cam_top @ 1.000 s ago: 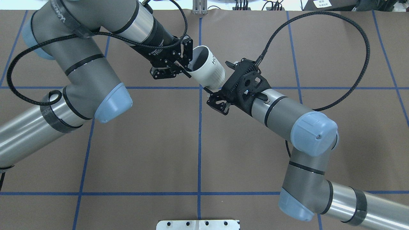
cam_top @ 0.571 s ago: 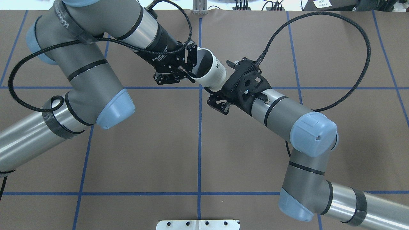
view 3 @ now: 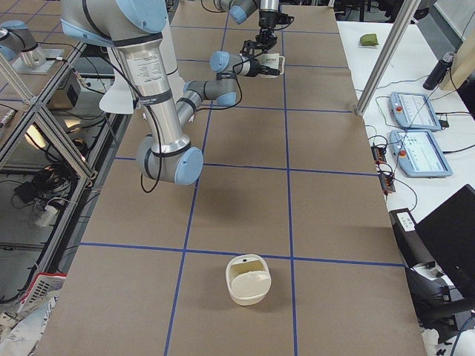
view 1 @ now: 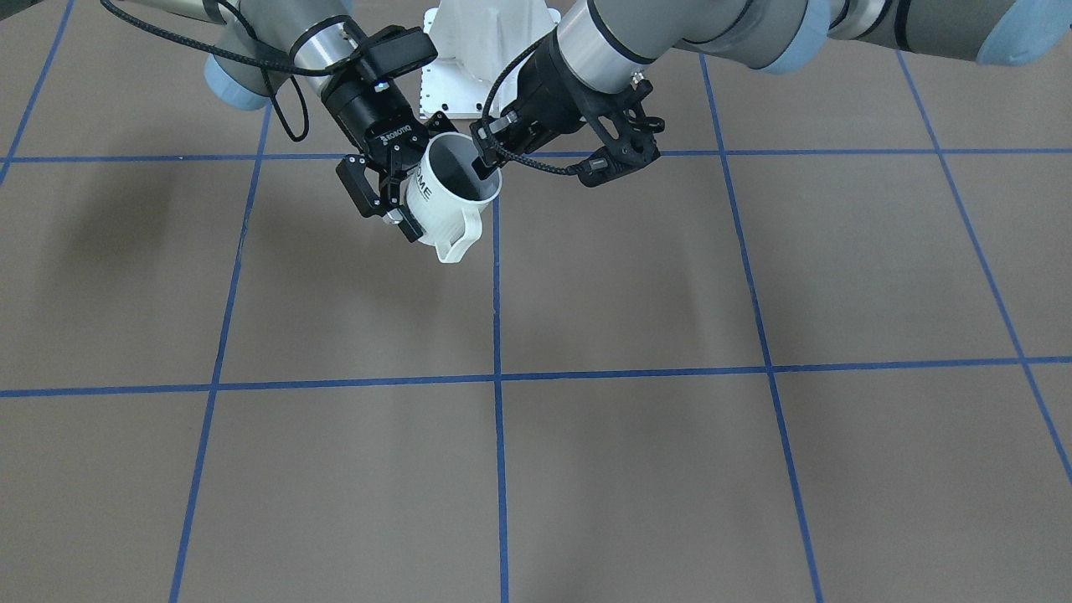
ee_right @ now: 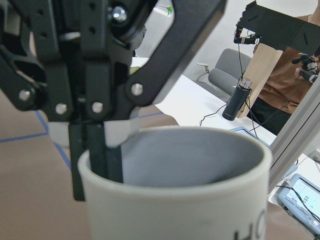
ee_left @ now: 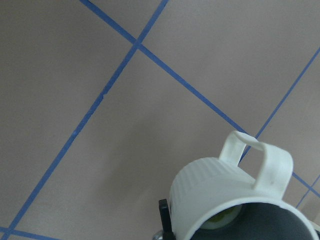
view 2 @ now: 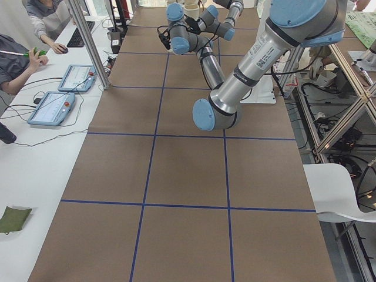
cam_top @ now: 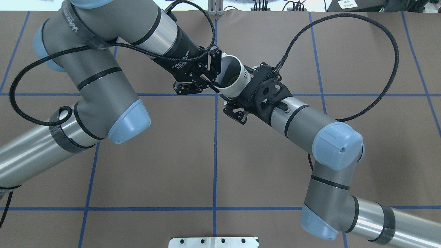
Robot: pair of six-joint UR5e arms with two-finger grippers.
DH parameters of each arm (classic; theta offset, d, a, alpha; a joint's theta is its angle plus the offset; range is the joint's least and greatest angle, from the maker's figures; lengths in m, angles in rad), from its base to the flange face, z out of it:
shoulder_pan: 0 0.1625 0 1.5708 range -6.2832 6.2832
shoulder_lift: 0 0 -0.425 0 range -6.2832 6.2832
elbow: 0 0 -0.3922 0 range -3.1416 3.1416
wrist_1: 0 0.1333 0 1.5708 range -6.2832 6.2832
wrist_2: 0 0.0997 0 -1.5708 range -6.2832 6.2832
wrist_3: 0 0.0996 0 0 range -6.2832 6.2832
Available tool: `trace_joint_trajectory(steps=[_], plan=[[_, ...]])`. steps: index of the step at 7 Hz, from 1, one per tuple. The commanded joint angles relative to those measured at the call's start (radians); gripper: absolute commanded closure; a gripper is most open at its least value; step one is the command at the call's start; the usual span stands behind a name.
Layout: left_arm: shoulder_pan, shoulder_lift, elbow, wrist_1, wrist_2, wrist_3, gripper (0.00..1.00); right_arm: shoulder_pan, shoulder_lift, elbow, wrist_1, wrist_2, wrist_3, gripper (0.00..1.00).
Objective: Left arm hands cup to right arm to dump lemon
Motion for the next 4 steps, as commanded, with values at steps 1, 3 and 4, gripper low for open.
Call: trace_joint_trajectory(steps=[1,3,4], plan=[[0.000,-0.001,0.000,-0.005,0.000,0.002,1.00,-0.001,0.000,0.000,0.000,-0.010,-0.002,0.19],[0.000,0.003,-0.008,-0.008,-0.002,0.022,0.00,-0.004,-0.009,0.002,-0.020,-0.006,0.016,0.77],[-0.006,0.006,-0.019,-0.005,-0.023,0.045,0.00,-0.002,-0.015,0.002,-0.055,-0.006,0.026,0.87]])
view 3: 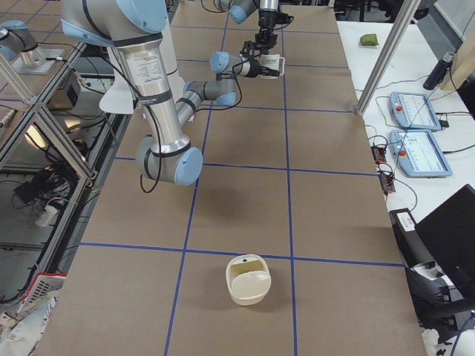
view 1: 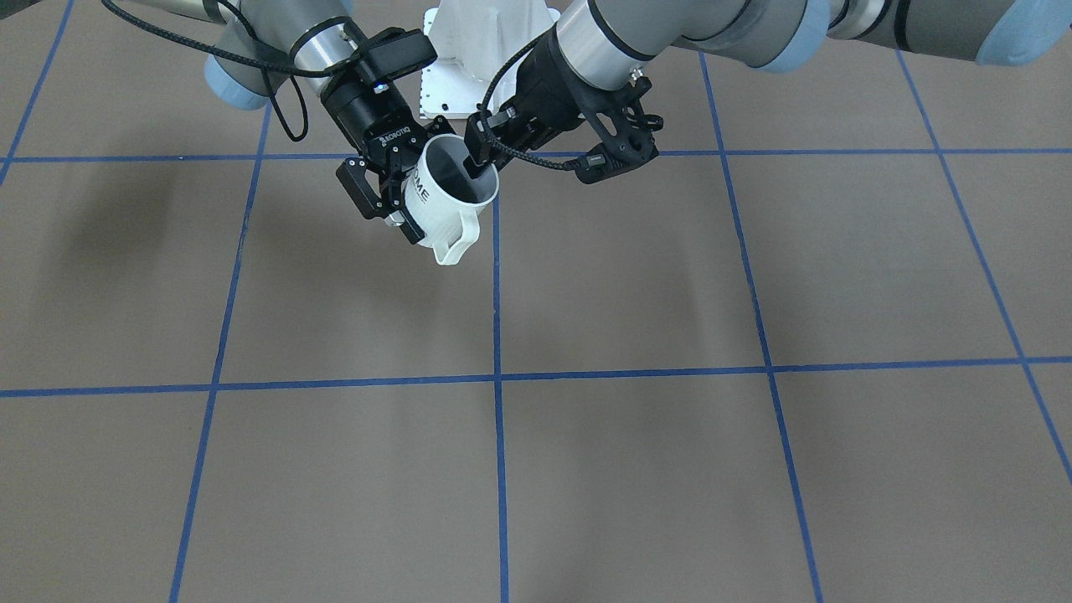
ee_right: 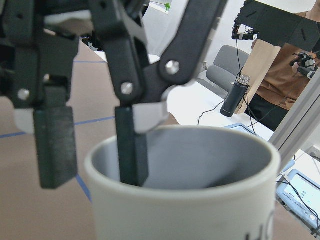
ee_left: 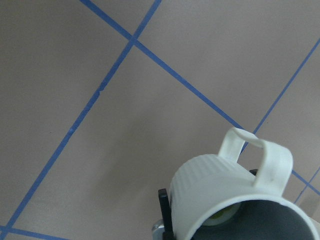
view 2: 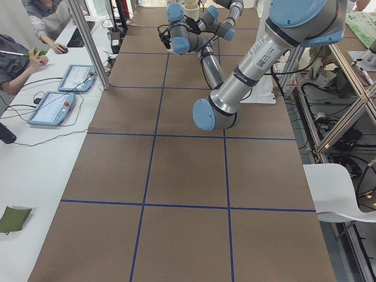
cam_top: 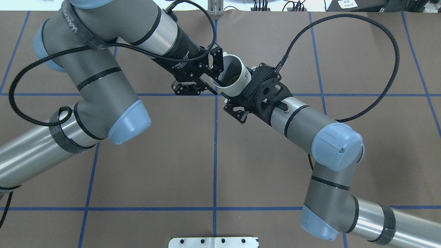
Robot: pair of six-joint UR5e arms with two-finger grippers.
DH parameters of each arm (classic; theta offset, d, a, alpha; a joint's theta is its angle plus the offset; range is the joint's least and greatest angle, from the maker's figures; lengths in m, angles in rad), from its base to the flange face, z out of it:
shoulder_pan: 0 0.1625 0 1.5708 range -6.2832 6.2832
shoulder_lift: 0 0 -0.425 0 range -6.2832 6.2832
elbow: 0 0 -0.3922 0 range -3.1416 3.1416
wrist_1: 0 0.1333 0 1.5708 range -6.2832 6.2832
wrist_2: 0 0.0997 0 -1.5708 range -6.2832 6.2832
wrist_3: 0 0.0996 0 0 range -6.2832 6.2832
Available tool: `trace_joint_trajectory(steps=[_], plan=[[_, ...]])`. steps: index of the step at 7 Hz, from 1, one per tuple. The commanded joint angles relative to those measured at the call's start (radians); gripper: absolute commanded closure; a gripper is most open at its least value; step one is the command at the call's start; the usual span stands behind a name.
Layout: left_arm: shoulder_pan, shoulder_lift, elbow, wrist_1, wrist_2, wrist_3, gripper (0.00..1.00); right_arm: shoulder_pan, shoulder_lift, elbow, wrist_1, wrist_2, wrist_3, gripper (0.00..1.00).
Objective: Left arm hands cup to right arm to dump lemon
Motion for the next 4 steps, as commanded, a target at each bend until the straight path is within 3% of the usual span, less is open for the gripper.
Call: trace_joint_trajectory(steps=[1,3,4], plan=[[-0.046,0.009,-0.010,0.008,-0.087,0.075,0.00,0.001,-0.015,0.000,-0.047,0.001,0.075,0.87],[-0.153,0.128,-0.013,0.013,-0.140,0.262,0.00,0.017,-0.023,0.006,-0.164,0.007,0.249,0.90],[-0.190,0.194,-0.017,0.014,-0.136,0.398,0.00,0.049,-0.023,0.009,-0.218,0.051,0.334,0.93]])
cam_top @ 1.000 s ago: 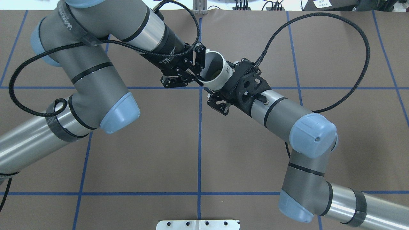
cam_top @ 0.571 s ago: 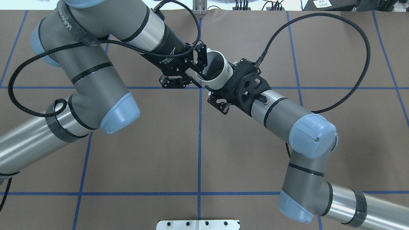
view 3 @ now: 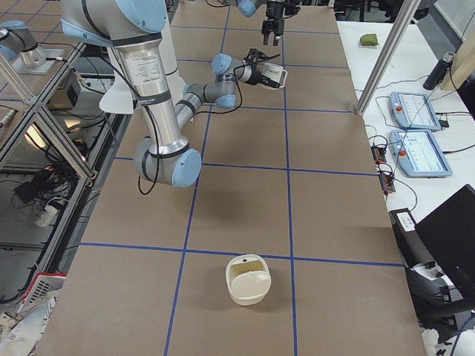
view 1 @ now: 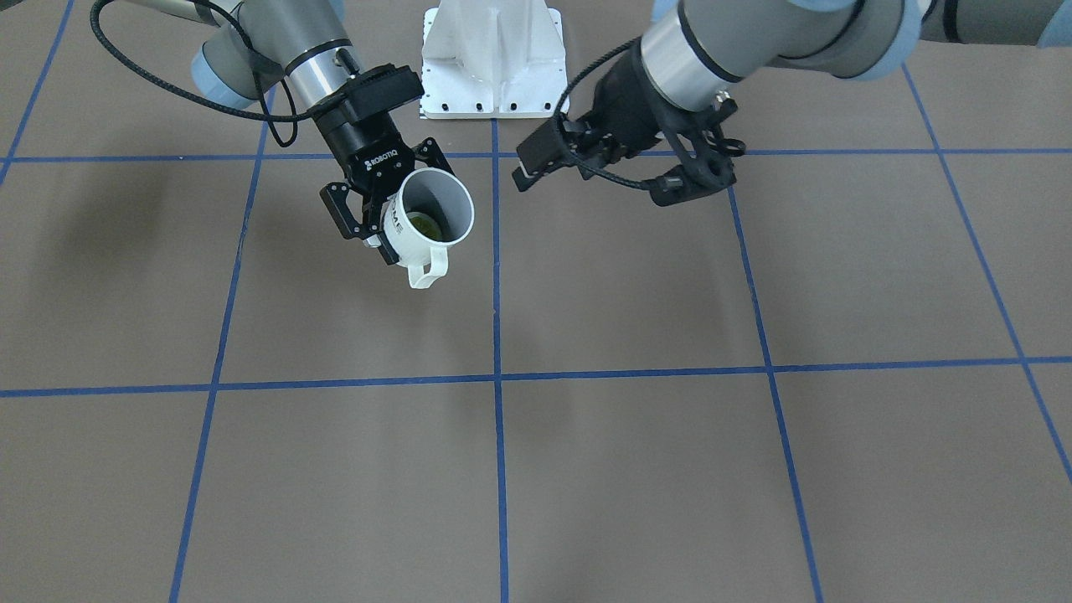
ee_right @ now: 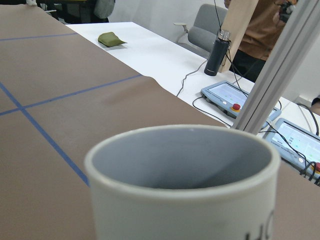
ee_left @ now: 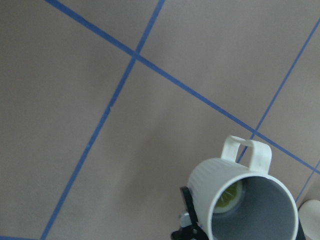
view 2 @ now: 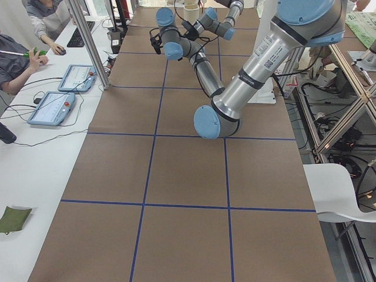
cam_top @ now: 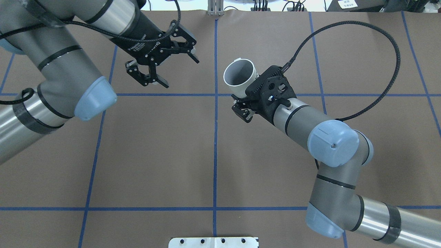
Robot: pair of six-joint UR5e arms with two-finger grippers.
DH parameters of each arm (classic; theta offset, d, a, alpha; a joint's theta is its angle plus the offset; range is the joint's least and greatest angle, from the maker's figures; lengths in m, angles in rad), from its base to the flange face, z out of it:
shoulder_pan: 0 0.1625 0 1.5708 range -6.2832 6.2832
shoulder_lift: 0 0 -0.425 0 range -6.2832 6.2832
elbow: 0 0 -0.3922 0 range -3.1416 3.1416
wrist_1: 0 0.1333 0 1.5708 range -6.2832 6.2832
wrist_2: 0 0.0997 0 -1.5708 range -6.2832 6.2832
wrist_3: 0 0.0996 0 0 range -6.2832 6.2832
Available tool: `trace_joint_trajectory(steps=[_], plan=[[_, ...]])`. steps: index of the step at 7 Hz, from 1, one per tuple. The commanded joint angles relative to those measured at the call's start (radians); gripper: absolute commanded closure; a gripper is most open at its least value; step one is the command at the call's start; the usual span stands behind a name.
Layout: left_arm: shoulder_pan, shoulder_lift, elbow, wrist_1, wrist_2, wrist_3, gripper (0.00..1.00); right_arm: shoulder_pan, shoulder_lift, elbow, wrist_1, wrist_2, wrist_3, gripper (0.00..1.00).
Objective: Left arm hands cup to right arm to dump lemon
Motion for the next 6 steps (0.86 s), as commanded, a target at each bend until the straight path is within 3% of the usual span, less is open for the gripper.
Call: trace_joint_trajectory(steps=[1,3,5,6], plan=[[-0.070,0.154,-0.008,0.003,0.010,0.291,0.00,0.103,-0.002,0.011,-0.122,0.182,0.146,0.92],[-0.084,0.320,-0.011,0.004,0.120,0.616,0.00,0.244,-0.069,0.060,-0.179,0.422,0.148,0.92],[-0.175,0.478,-0.006,0.006,0.142,1.034,0.00,0.361,-0.222,0.149,-0.168,0.527,0.143,0.92],[-0.214,0.521,-0.006,0.015,0.142,1.135,0.00,0.402,-0.302,0.198,-0.138,0.556,0.146,0.91]])
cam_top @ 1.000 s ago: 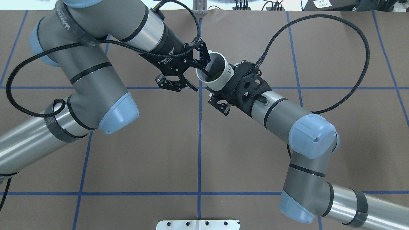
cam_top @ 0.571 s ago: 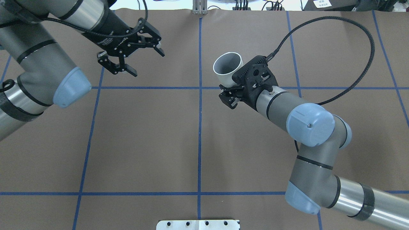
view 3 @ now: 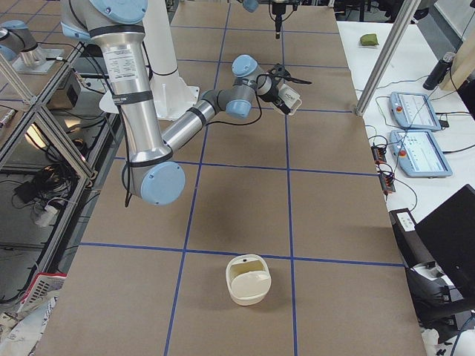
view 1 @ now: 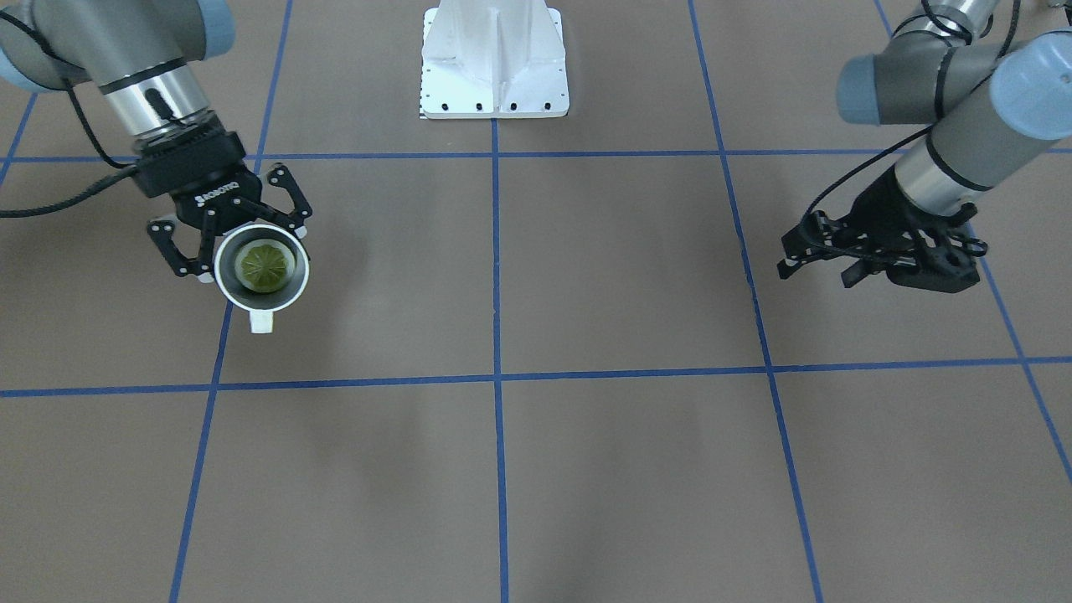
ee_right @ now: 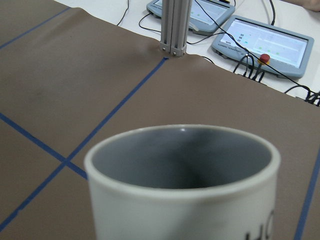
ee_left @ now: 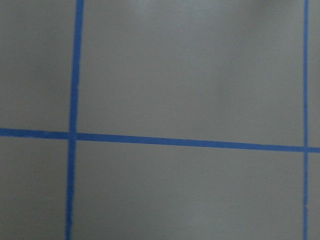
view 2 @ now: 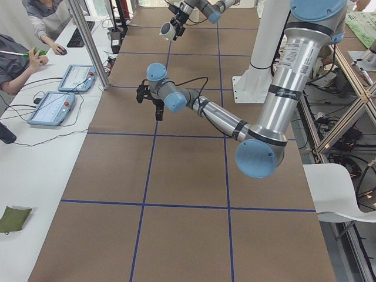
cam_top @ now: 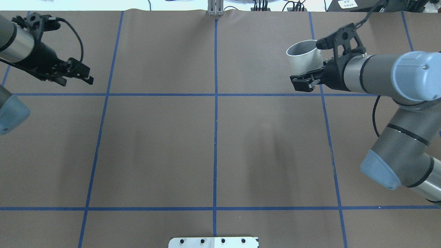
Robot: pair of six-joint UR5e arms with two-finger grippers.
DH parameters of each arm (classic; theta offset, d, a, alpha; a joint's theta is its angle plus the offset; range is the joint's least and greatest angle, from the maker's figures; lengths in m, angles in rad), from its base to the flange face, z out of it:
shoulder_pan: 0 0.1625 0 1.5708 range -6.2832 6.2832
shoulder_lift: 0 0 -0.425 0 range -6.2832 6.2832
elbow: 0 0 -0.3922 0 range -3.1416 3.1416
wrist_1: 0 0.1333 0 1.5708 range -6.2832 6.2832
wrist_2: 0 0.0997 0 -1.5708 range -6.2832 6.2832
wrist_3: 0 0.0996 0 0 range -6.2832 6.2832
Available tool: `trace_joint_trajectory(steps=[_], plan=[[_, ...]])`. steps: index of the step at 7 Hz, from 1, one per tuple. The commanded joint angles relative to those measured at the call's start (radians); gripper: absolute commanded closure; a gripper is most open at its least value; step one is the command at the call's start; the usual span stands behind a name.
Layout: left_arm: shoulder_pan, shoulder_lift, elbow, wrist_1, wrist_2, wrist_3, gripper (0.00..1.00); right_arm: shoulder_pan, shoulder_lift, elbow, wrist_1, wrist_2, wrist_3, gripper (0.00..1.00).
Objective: Left arm hands cup to right arm to dump lemon
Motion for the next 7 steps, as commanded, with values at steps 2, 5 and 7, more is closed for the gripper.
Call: trace_joint_trajectory(steps=[2,5,7], plan=[[-0.059,0.071,0.000,0.007,0.004,0.173,0.00,0.103,-0.371,0.083,0.319,0.052,0.003,0.91],[-0.059,0.071,-0.004,0.007,0.004,0.173,0.00,0.177,-0.593,-0.084,0.810,0.055,0.116,0.93],[-0.059,0.071,-0.002,0.007,0.004,0.173,0.00,0.209,-0.636,-0.348,1.240,0.057,0.341,0.94]])
